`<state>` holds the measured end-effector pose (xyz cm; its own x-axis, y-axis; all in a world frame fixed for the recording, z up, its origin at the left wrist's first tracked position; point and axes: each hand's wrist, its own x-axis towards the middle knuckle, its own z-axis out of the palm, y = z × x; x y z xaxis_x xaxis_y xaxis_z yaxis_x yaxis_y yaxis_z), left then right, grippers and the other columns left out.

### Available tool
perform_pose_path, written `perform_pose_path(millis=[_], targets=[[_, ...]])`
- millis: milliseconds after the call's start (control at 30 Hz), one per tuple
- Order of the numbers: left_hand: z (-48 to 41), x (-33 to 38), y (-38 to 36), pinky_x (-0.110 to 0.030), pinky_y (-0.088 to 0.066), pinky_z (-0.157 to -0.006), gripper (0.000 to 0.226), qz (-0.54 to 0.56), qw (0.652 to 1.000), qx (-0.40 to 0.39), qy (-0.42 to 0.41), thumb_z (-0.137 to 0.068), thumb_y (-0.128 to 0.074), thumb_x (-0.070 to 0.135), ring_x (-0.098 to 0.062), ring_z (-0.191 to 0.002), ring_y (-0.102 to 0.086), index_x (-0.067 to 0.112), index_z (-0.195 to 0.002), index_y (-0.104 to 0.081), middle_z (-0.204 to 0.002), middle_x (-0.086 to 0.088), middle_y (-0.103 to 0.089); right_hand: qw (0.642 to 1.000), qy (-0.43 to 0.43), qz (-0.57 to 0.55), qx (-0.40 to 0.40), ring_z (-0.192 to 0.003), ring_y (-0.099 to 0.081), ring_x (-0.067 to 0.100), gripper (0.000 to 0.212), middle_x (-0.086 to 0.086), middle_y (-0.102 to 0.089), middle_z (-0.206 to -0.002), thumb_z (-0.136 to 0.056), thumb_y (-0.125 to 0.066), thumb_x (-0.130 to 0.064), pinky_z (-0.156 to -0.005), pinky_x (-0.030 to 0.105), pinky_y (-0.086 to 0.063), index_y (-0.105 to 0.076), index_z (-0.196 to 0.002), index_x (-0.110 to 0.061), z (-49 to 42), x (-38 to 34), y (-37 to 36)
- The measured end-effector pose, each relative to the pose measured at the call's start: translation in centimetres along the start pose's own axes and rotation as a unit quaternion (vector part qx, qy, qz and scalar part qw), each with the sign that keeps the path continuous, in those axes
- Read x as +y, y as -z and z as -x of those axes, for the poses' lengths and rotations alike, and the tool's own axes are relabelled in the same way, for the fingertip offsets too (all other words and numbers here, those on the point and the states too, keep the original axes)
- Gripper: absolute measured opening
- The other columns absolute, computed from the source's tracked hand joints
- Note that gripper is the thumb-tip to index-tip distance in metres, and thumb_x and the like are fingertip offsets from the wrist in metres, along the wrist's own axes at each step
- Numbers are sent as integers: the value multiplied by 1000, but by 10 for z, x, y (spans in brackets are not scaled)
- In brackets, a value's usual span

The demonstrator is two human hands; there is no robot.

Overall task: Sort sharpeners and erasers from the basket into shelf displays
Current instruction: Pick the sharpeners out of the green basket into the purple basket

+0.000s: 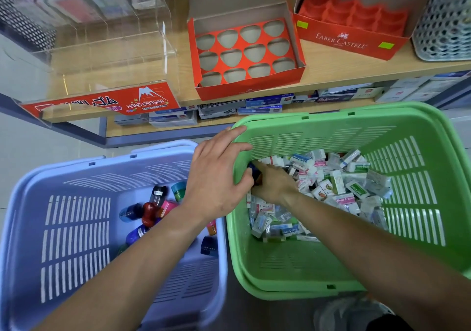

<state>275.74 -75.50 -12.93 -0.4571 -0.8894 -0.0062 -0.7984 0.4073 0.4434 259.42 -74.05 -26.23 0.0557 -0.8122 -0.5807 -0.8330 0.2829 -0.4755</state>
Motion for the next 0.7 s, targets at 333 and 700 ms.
perform_pose_path(millis=[333, 700], targets=[[0, -1, -1, -34, -15, -115, 46, -14, 1000, -6, -1, -85, -54, 43, -15, -145, -34, 26, -128, -60, -156, 10, -39, 997, -16, 8, -73, -135, -38, 30, 103, -1, -52, -141, -63, -85, -48, -104, 48, -43, -30, -150, -39, -3, 10, 2], [2, -3, -2, -32, -15, -115, 46, -14, 1000, 2, -9, -84, -54, 43, -14, -142, -36, 26, -126, -62, -154, 9, -41, 998, 47, -6, -48, -117, -52, 25, 67, -2, -59, -119, -70, -74, -41, -94, 42, -50, -51, -132, -33, 1, 13, -3]])
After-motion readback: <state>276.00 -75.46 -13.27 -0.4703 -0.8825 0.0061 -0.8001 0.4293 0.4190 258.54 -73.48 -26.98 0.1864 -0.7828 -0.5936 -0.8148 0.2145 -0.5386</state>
